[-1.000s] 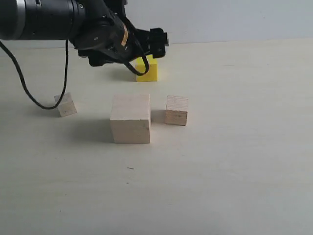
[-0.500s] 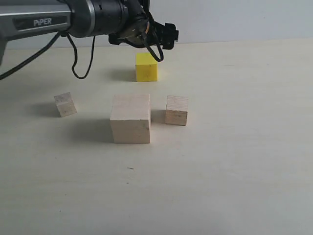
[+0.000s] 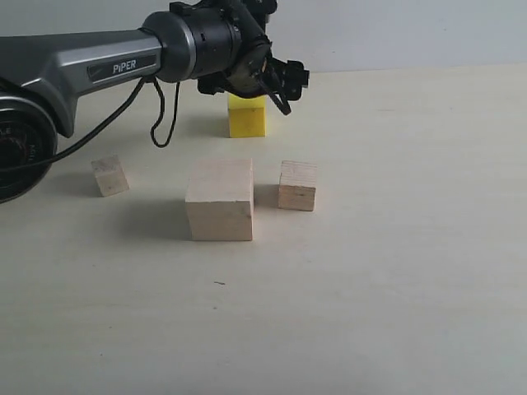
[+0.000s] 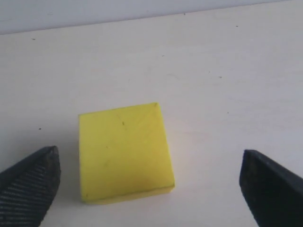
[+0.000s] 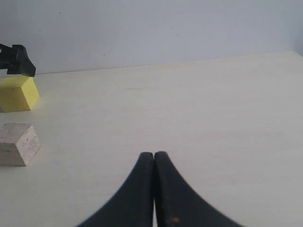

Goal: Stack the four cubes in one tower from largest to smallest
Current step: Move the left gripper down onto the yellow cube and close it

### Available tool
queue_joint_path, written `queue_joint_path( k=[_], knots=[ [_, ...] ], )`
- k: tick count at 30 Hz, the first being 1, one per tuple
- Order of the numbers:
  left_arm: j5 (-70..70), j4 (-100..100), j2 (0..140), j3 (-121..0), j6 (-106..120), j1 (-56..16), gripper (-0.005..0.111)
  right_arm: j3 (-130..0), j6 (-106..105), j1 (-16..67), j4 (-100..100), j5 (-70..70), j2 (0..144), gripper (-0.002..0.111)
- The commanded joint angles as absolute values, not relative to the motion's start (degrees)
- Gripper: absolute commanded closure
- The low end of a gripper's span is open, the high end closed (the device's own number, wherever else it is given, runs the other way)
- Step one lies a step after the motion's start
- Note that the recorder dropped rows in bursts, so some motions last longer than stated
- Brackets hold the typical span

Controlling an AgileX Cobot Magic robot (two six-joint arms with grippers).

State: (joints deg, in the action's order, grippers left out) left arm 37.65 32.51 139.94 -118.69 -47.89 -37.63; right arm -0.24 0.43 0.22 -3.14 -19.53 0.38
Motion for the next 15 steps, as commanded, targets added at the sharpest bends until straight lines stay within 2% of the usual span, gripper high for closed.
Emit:
queue_joint_path(
  k=[1, 15],
  knots=[
    [38.87, 32.18, 140.51, -119.30, -48.54, -36.11, 0.008, 0.00, 0.00, -0.18, -2.81, -19.19, 0.00, 0.108],
    [35.93, 24.64, 141.91, -119.40, -42.41, -34.26, 0.008, 0.00, 0.00, -0.18, -2.93, -19.19, 0.00, 0.108]
  ],
)
